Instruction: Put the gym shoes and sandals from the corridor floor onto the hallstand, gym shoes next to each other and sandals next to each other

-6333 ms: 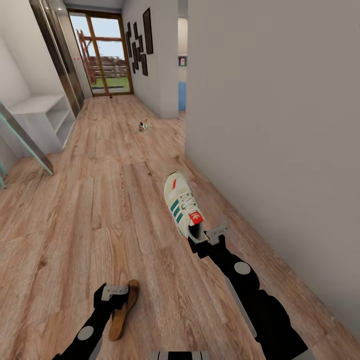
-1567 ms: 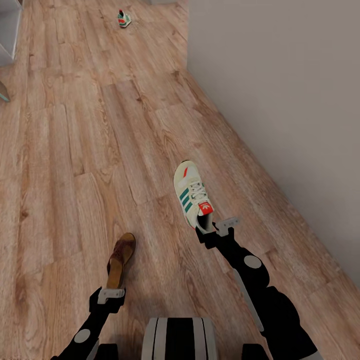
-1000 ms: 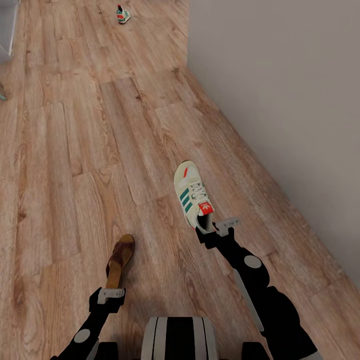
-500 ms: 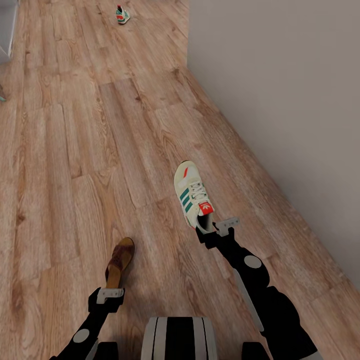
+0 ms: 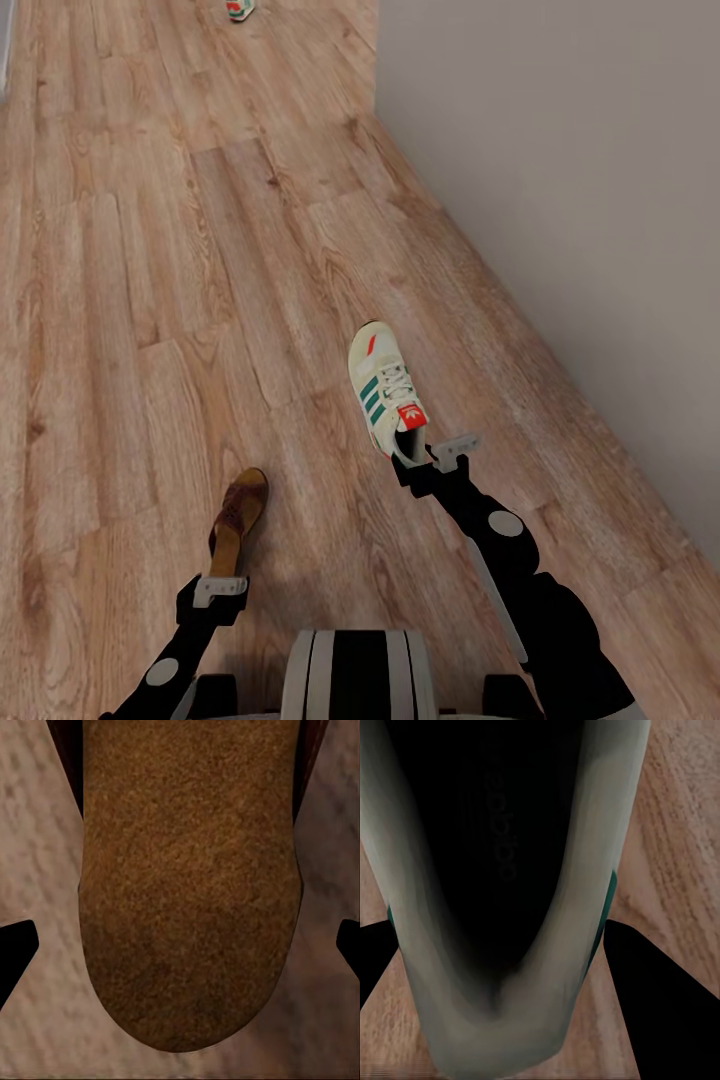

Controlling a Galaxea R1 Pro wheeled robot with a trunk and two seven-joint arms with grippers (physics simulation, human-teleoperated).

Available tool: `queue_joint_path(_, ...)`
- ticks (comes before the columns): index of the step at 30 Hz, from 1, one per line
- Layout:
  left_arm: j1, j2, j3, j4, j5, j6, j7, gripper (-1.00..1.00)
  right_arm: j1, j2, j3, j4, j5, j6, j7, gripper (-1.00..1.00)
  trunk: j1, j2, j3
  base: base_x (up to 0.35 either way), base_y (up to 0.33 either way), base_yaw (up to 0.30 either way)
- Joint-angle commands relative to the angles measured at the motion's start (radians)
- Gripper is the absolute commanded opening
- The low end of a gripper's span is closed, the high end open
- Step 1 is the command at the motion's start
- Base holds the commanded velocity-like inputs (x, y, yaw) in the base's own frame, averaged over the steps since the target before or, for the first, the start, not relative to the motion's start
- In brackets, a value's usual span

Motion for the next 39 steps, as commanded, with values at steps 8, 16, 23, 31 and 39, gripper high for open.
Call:
queue_joint_path(8,-0.001,-0.002,0.002,0.0,-0.01,-0.004,0.001,1.0,0.0,0.0,-0.004,-0.001,0.002,0.006,0.004,-1.0,0.0,0.0,-0.009,0.0,0.0,0.0)
queue_joint_path(16,-0.001,-0.003,0.003,0.002,-0.012,-0.004,0.001,1.0,0.0,0.0,-0.004,0.0,0.002,0.006,0.004,-1.0,0.0,0.0,-0.01,0.0,0.0,0.0)
queue_joint_path(23,-0.005,-0.002,0.001,0.001,-0.017,-0.001,0.001,-1.0,0.0,0.0,-0.005,0.0,0.002,0.006,0.004,-1.0,0.0,0.0,-0.01,0.0,0.0,0.0)
queue_joint_path(31,-0.005,-0.003,0.003,0.001,-0.012,-0.003,0.001,-1.0,0.0,0.0,-0.005,0.0,0.003,0.006,0.004,-1.0,0.0,0.0,-0.01,0.0,0.0,0.0)
queue_joint_path(39,-0.004,-0.004,0.004,0.001,-0.011,-0.003,0.001,-1.0,0.0,0.0,-0.004,0.0,0.002,0.006,0.004,-1.0,0.0,0.0,-0.01,0.0,0.0,0.0)
